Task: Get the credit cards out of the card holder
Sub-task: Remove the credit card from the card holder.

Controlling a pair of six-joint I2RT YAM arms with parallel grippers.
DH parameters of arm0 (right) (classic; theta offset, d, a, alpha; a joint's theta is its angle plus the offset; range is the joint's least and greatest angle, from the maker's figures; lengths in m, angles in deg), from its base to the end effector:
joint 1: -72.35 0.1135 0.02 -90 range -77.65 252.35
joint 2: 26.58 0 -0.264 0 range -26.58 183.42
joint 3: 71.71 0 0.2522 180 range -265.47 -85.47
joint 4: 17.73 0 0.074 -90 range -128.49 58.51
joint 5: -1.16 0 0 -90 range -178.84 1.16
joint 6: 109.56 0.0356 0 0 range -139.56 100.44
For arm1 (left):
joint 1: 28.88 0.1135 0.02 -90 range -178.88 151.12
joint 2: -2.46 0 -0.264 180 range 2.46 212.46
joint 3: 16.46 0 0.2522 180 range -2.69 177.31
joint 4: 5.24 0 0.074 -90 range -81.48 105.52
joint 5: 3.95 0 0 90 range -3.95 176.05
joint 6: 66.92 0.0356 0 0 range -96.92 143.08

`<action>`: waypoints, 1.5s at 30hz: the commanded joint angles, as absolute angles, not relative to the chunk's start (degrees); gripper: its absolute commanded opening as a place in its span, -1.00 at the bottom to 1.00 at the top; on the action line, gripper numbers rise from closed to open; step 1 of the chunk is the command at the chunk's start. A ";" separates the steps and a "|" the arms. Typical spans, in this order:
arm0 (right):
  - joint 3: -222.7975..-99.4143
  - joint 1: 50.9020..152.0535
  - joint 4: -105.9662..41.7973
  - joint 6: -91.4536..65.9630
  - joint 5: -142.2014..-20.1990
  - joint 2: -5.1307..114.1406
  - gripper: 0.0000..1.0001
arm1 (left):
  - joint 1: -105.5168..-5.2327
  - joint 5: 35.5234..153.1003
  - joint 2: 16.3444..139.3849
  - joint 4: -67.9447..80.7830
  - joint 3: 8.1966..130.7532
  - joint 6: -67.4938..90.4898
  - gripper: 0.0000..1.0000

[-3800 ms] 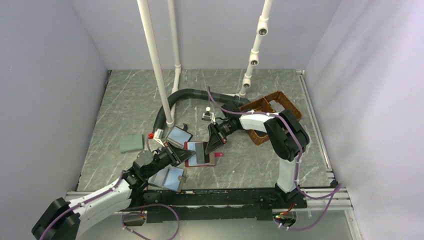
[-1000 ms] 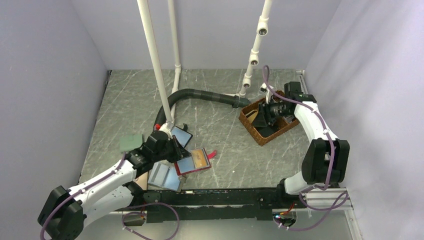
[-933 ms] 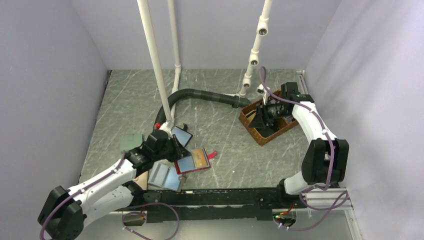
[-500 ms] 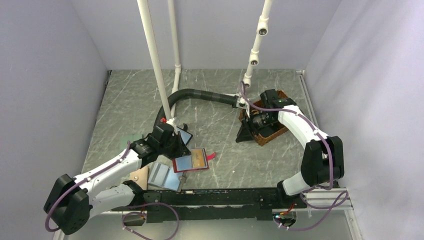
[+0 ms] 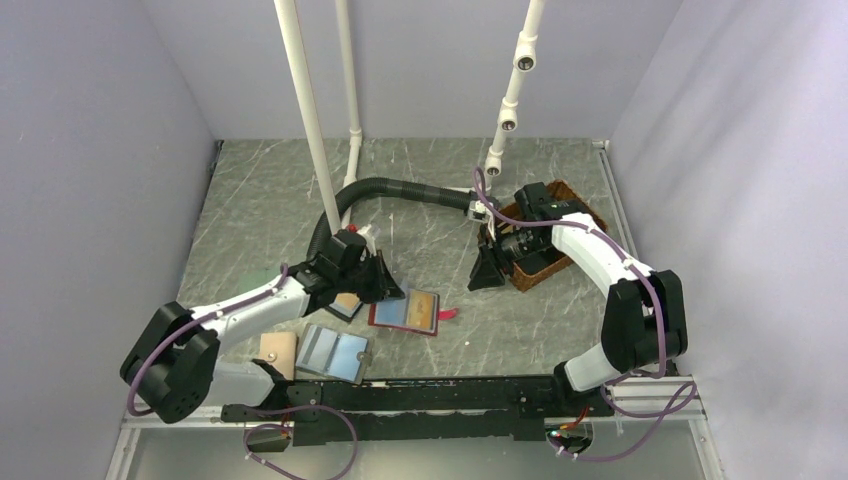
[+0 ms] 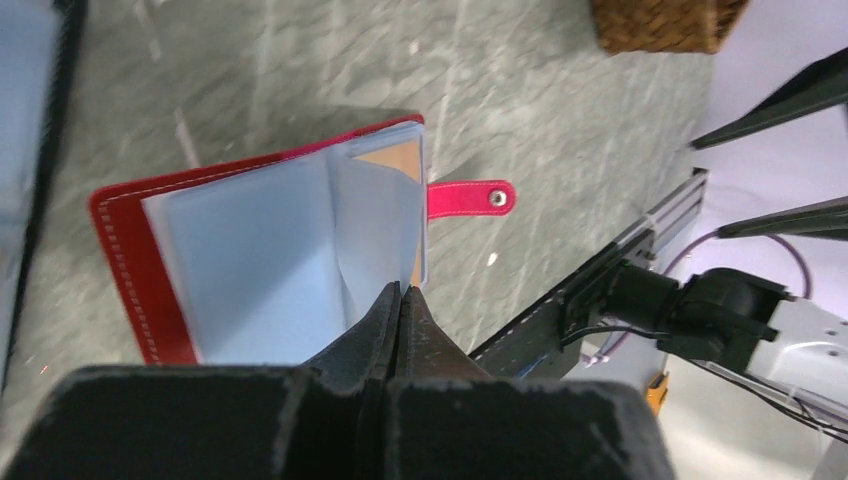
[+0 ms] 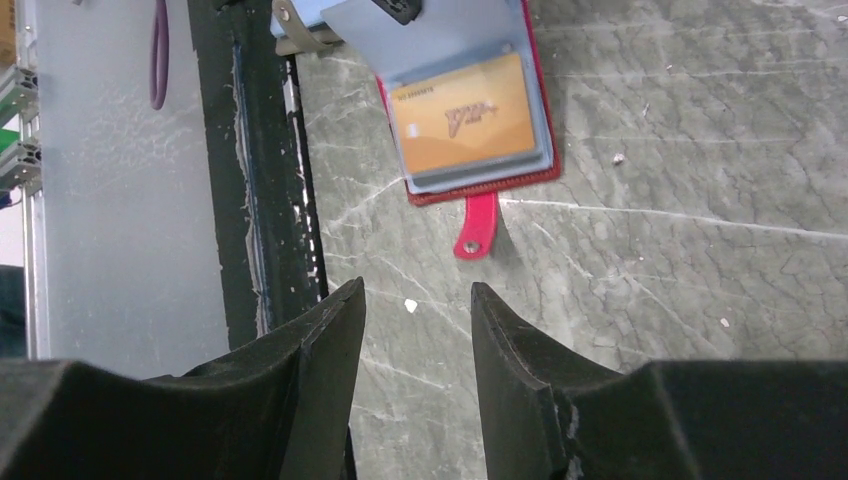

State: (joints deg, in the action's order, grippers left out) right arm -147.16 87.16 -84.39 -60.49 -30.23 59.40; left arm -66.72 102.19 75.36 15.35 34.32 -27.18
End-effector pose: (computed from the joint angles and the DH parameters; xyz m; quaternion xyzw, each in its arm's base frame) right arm 0.2532 0.0984 0.2405 -0.4534 0.7405 0.4518 0.2047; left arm 0.1957 -0.1646 0.1975 -0.0421 0.9077 -0.3685 0.1960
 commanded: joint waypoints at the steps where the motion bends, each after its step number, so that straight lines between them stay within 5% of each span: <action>1: -146.82 87.03 -82.39 -61.53 -28.70 59.03 -0.07 | -66.58 106.77 77.44 4.76 38.46 -29.64 -1.00; 9: -146.58 87.03 -81.50 -60.61 -29.51 59.20 -0.06 | -66.56 105.76 81.13 0.27 35.90 -35.40 -1.00; 22: -146.52 86.99 -81.50 -60.78 -29.10 60.06 -0.05 | -66.58 100.49 77.12 20.99 35.04 -32.71 -0.99; 40: -145.30 87.82 -83.36 -65.47 -26.60 60.06 -0.03 | -66.57 89.14 65.73 41.03 37.19 -29.26 -0.42; 45: -144.86 89.57 -91.24 -79.55 -24.23 60.41 0.07 | -66.54 86.36 60.00 42.01 35.48 -31.44 0.01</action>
State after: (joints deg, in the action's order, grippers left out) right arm -145.17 87.92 -84.70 -65.99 -28.55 60.14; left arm -66.72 90.37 64.54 40.14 35.26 -30.11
